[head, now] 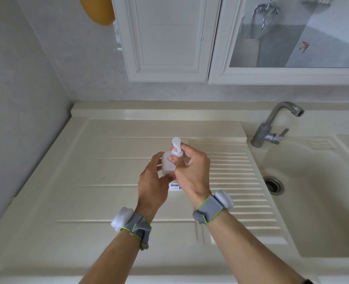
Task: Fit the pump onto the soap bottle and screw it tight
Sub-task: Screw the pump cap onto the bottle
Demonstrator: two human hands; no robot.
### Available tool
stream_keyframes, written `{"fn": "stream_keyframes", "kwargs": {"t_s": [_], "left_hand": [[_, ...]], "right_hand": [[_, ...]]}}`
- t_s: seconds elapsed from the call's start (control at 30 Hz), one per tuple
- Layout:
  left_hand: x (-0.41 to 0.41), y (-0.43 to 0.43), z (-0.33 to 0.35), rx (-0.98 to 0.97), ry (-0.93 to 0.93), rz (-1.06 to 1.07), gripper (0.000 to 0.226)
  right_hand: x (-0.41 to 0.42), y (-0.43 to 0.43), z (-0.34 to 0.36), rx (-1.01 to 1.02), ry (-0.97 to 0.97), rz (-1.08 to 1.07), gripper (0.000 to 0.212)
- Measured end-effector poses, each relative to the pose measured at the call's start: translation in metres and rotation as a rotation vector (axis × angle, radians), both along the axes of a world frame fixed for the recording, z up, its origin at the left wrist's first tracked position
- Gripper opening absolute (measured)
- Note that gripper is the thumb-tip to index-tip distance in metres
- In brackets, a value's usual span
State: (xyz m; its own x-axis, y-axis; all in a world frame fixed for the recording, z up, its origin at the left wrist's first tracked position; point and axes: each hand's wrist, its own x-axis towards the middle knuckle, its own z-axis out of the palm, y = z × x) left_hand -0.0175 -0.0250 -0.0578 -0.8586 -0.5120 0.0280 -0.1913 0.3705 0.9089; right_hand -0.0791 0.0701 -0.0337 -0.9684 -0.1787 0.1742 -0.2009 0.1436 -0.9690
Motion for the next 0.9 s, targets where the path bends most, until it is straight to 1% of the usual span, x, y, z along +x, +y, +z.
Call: {"fn": "stream_keyframes", "kwargs": {"t_s": [0.1, 0.3, 0.37, 0.43, 0.53, 0.67, 0.73, 0.8, 0.87, 0.9], "left_hand": [[0.001, -0.001, 0.001, 0.011, 0.006, -0.009, 0.058], [-0.001, 0.001, 0.002, 0.053, 0.014, -0.019, 0.062], [-0.002, 0.001, 0.002, 0.064, 0.017, -0.027, 0.063], [-0.003, 0.000, 0.002, 0.083, 0.019, -0.042, 0.064], [-0.002, -0.001, 0.001, 0.093, 0.016, -0.060, 0.065], [0.001, 0.001, 0.000, 0.119, 0.011, -0.061, 0.079], [0.004, 0.002, -0.003, 0.141, -0.002, -0.069, 0.086], [0.008, 0.003, -0.007, 0.123, -0.038, -0.088, 0.088], [0.011, 0.004, -0.012, 0.104, -0.065, -0.098, 0.079], [0.012, 0.005, -0.014, 0.106, -0.064, -0.095, 0.070]], "right_hand": [[0.000, 0.000, 0.000, -0.018, -0.016, 0.017, 0.028], [-0.008, 0.014, 0.005, -0.030, -0.036, 0.113, 0.022], [-0.010, 0.020, 0.006, -0.035, -0.038, 0.145, 0.025], [-0.008, 0.023, 0.007, -0.020, -0.024, 0.175, 0.033], [-0.005, 0.027, 0.005, -0.006, -0.004, 0.214, 0.056], [-0.002, 0.045, -0.004, 0.081, -0.017, 0.142, 0.080], [-0.002, 0.054, -0.012, 0.125, -0.031, 0.129, 0.084], [0.000, 0.060, -0.021, 0.153, -0.074, 0.127, 0.087], [0.002, 0.062, -0.030, 0.167, -0.121, 0.142, 0.088], [0.003, 0.062, -0.034, 0.168, -0.136, 0.157, 0.086]]}}
